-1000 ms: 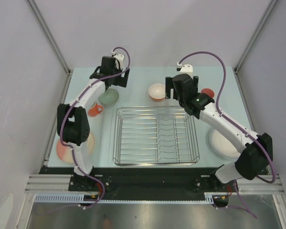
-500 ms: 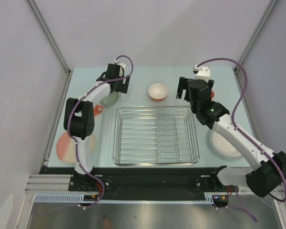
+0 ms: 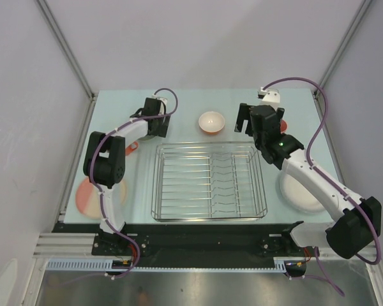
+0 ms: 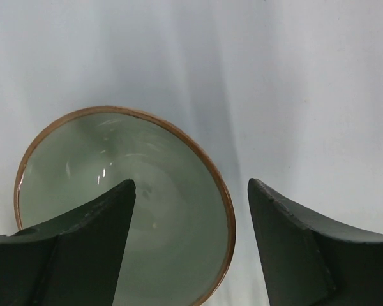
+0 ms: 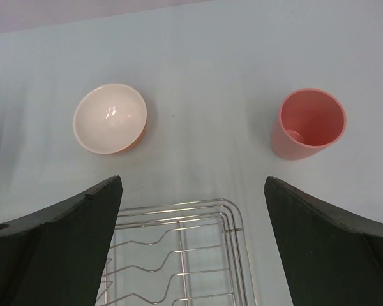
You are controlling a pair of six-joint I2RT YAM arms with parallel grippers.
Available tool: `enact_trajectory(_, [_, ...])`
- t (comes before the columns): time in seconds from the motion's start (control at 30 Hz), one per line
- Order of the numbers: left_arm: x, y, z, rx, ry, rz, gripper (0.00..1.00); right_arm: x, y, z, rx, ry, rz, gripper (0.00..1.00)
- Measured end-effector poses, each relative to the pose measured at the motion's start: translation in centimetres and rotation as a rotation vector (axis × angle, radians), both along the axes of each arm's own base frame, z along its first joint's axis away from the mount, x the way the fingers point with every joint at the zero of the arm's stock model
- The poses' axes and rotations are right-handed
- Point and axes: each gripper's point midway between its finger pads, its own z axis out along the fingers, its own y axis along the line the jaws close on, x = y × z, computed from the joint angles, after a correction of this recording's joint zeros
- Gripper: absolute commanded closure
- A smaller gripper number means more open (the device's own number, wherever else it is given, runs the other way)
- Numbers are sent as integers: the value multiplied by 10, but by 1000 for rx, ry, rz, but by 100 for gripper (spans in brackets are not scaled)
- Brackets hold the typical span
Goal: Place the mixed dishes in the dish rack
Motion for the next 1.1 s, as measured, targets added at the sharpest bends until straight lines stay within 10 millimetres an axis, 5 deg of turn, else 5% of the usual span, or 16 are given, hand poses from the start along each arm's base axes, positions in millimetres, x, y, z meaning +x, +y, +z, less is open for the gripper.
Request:
enact_trajectory(0.47, [14, -5, 5, 30, -48, -12, 47, 0, -1, -2, 5, 7, -5, 1])
enact_trajectory(0.57, [16, -4, 0, 52, -37, -13, 57, -1, -3, -3, 4, 10, -9, 1])
enact_trajectory(0.8, [20, -3, -4, 118, -25, -13, 100, -5, -14, 1, 9, 5, -26, 1])
enact_trajectory(1.1, [16, -11, 3, 96, 23, -49, 100, -8, -22, 10, 27, -16, -40, 4])
